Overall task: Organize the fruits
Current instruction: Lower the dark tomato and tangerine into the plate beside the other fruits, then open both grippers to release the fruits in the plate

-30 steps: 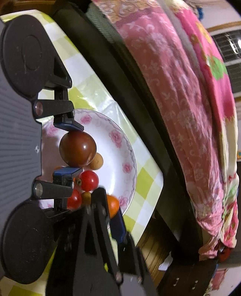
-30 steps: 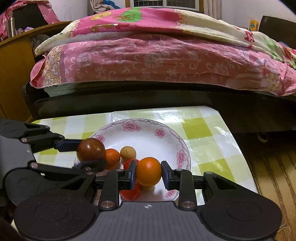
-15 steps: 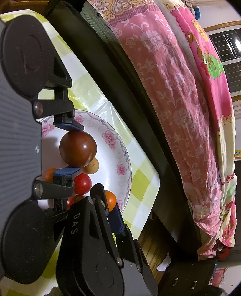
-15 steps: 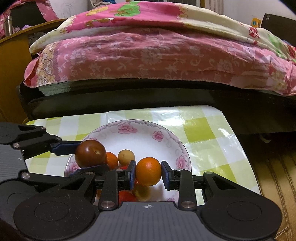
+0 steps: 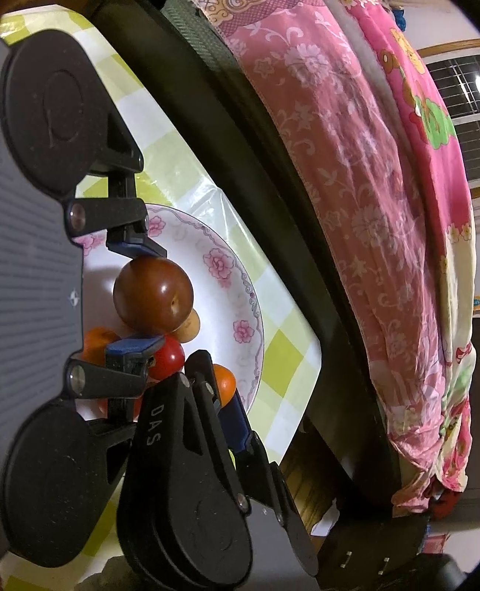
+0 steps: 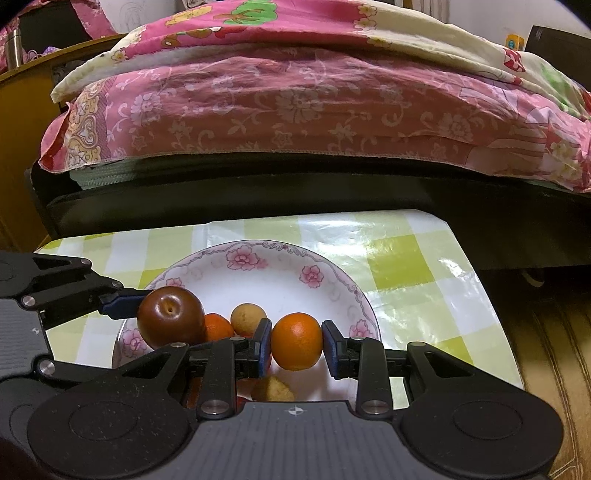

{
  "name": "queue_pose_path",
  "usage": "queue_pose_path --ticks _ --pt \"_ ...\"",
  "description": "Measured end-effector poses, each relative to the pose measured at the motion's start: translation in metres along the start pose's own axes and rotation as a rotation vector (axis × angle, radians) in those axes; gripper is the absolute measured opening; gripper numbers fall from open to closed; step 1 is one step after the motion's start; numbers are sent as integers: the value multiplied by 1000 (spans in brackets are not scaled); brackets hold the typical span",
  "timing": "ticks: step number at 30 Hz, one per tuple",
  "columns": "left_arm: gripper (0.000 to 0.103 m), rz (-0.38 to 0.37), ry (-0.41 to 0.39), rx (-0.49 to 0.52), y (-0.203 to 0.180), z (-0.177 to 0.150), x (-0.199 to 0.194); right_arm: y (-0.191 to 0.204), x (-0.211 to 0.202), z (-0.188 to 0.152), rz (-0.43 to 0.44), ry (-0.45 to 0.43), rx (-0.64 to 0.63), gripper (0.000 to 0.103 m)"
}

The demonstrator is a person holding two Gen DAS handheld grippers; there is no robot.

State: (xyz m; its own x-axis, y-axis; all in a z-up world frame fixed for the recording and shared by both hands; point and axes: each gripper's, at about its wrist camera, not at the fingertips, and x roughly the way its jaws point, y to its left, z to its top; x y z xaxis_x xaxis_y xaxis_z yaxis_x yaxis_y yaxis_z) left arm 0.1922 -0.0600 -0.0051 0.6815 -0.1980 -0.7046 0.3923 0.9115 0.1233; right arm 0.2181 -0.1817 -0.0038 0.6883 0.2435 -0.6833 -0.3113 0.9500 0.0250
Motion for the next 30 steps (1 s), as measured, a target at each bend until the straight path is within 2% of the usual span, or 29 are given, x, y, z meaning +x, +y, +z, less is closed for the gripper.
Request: queue_pose_path --ticks 12,18,21,30 --pt "55 -1 -6 -11 3 3 3 -4 6 1 2 0 20 28" --pt "56 -4 -3 -18 4 2 2 -3 4 0 6 -7 17 31" --pt "56 -2 -6 -14 3 1 -1 -3 0 1 14 -18 20 37" --pt "56 27 -6 -32 8 -2 -9 -7 -11 3 1 -38 44 37"
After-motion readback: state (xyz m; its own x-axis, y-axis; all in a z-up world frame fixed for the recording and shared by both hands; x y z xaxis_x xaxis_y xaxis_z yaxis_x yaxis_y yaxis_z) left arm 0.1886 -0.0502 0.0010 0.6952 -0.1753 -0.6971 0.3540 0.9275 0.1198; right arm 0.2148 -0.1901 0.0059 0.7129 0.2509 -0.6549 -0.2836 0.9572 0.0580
